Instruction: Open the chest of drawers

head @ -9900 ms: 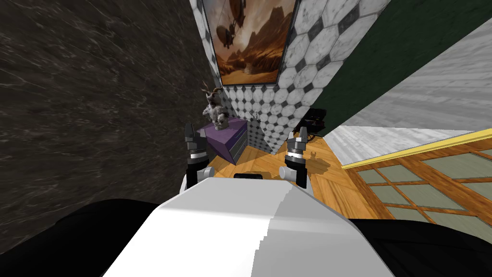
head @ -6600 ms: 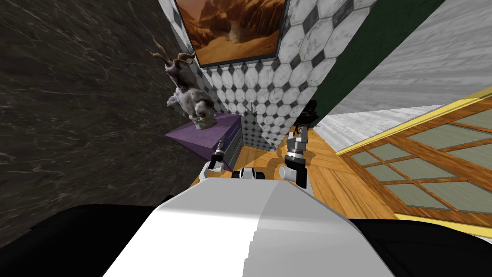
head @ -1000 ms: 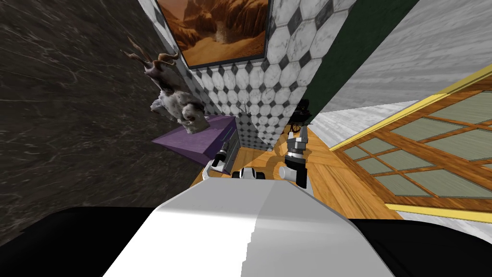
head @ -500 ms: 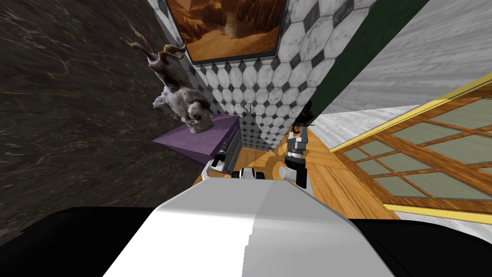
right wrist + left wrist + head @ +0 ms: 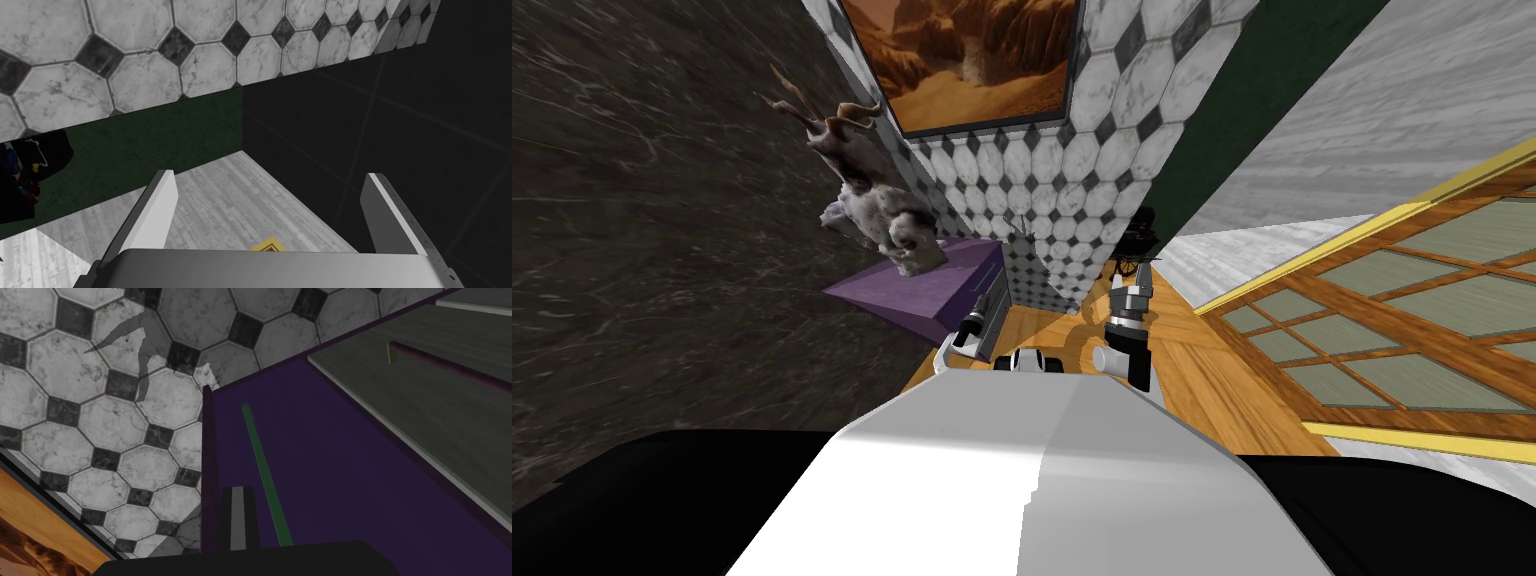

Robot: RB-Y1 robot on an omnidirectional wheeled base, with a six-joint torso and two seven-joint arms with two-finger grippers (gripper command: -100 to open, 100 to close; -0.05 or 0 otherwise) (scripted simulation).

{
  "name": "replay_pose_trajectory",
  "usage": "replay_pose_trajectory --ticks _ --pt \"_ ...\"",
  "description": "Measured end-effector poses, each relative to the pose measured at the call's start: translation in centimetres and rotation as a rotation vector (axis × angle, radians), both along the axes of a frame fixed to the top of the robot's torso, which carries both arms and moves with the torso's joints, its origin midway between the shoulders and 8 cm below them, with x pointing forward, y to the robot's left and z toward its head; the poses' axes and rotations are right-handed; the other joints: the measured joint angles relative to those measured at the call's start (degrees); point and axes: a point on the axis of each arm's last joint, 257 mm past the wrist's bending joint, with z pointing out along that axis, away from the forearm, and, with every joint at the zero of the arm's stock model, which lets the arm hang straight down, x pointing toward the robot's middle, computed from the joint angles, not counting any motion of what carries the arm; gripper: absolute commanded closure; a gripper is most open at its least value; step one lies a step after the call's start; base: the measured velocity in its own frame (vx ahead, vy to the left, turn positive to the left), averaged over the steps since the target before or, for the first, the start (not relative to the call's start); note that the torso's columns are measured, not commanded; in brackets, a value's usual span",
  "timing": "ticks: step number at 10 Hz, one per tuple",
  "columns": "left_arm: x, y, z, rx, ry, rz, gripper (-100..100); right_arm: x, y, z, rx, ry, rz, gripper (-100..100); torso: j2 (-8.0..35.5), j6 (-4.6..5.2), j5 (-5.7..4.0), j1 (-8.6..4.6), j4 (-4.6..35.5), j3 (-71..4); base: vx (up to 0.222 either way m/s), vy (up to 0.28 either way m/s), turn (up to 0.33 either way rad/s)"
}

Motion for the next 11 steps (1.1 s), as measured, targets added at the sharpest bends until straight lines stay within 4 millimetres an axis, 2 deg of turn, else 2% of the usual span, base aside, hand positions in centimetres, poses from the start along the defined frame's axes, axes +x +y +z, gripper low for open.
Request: replay_pose_trajectory --ticks 1,2,5,7,11 --pt "0.0 0.0 0.0 0.000 0.000 0.000 -100 0.0 0.0 0.0 0.000 0.000 0.000 0 -0.06 -0.01 0.09 0.39 -0.01 -0.03 0.018 0.071 -0.001" --pt "0.0 0.1 0.0 0.001 0.001 0.000 -100 0.0 0.0 0.0 -0.001 0.000 0.000 0 -0.17 -0.03 0.21 0.77 -0.04 -0.09 0.034 0.142 -0.007" --pt "0.0 0.5 -0.2 0.006 0.000 0.001 -100 0.0 0.0 0.0 -0.001 0.001 0.000 0 -0.04 0.00 0.02 0.07 -0.01 -0.02 0.045 0.174 -0.003" --pt "0.0 0.7 -0.2 0.008 0.000 0.001 -100 0.0 0.0 0.0 -0.001 0.000 0.000 0 0.08 0.01 -0.11 -0.43 0.02 0.05 0.052 0.034 0.038" --pt "-2.4 0.8 -0.3 0.003 0.002 -0.026 -100 0.0 0.0 0.0 -0.001 0.000 0.000 0 -0.14 0.02 0.00 0.02 -0.03 -0.08 0.130 -0.034 0.073"
